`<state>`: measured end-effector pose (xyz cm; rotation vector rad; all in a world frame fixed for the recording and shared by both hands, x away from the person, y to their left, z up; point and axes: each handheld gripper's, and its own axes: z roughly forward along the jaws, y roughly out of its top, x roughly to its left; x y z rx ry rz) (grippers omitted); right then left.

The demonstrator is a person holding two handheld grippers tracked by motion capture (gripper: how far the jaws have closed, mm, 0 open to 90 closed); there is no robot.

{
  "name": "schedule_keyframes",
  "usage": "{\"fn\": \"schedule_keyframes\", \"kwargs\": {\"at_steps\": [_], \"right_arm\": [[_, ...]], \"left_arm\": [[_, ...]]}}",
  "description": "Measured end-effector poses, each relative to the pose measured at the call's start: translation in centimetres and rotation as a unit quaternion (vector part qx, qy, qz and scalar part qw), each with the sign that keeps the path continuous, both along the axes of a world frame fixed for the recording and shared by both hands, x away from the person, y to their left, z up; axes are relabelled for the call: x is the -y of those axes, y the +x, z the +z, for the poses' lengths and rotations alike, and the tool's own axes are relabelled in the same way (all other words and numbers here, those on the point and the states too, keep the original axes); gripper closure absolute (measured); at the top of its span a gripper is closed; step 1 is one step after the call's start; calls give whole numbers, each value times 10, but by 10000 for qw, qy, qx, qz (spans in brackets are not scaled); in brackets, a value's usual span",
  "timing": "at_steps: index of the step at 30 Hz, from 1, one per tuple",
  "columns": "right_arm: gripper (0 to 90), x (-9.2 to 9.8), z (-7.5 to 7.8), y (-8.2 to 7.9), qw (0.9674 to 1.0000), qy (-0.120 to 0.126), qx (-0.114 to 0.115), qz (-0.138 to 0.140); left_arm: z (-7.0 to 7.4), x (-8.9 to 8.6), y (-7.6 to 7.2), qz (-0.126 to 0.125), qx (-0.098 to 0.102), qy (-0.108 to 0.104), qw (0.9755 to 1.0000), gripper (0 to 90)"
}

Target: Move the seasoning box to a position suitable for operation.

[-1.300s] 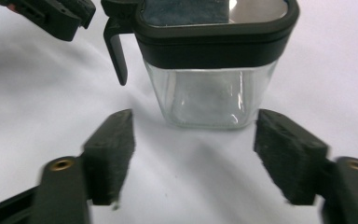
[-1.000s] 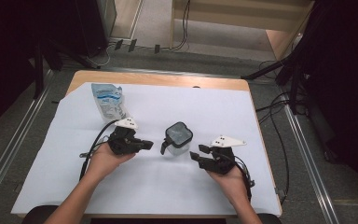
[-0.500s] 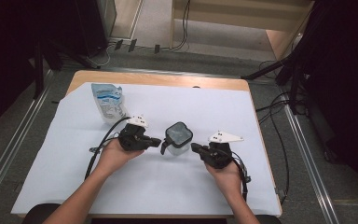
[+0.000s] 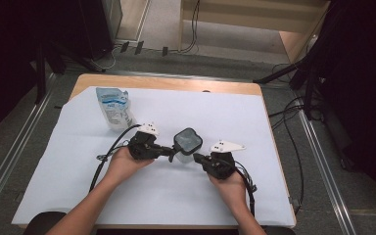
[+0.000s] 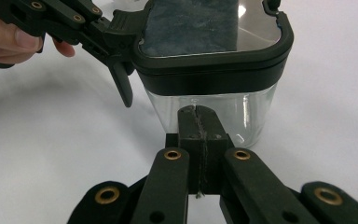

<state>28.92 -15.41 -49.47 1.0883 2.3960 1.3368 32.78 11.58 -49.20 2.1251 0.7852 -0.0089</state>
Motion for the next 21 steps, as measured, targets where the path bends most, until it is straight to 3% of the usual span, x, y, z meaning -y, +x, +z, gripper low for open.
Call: {"fn": "schedule_keyframes", "kwargs": {"at_steps": [10, 21], "right_arm": [[900, 2, -1, 7, 9999, 38, -30, -151], [900, 5, -2, 25, 9993, 142, -98, -320]], "left_arm": [[1, 8, -7, -43, 6, -30, 10000, 900], [-2, 18, -10, -26, -27, -248, 9997, 900]]}}
